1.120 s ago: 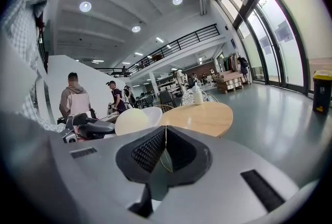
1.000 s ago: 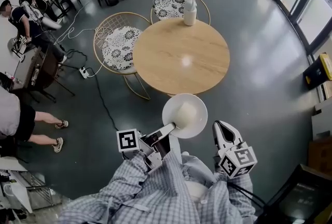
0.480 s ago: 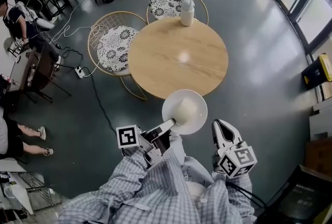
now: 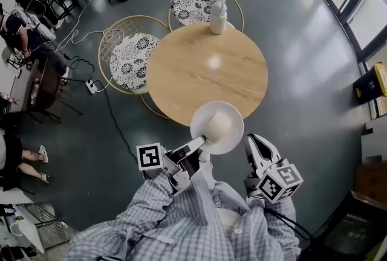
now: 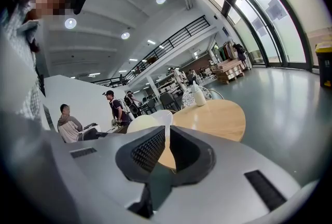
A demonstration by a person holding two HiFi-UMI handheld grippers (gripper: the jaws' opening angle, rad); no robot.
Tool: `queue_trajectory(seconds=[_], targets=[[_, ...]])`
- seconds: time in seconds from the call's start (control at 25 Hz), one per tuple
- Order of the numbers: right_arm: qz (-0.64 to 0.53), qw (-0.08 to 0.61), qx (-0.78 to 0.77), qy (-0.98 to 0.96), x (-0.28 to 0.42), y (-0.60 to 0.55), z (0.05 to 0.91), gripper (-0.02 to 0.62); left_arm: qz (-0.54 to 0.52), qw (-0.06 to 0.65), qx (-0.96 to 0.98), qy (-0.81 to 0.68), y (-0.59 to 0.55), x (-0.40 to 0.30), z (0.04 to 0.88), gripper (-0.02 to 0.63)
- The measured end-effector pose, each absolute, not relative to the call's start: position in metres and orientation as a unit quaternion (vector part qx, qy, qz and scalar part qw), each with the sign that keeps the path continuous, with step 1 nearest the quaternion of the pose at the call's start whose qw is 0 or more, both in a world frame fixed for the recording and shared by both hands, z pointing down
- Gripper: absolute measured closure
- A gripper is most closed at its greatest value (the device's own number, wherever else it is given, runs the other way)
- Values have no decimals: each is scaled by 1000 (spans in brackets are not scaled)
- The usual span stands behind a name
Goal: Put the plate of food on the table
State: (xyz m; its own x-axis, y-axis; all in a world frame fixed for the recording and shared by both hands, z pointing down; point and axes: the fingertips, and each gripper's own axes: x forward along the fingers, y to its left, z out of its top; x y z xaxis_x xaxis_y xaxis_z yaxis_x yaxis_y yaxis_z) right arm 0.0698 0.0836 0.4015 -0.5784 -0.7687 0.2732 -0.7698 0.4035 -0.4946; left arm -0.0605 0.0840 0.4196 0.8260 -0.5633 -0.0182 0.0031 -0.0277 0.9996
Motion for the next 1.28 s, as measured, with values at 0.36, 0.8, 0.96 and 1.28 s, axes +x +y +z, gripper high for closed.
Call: queue_trajectory(seconds=[0.36, 0.8, 0.96, 1.28], targets=[[342, -22, 442, -829, 53, 37, 401, 525, -210, 661, 692, -200, 33, -66, 419, 569], [373, -2, 448, -812, 30, -6, 430, 525, -190, 679, 688, -173, -9, -78, 436, 569], [384, -22, 464, -798, 33, -15, 434, 525, -178, 686, 686, -163, -21, -77, 441, 569], [396, -16, 498, -771, 48, -15, 445, 525, -145, 702, 683, -140, -30, -61, 454, 569]])
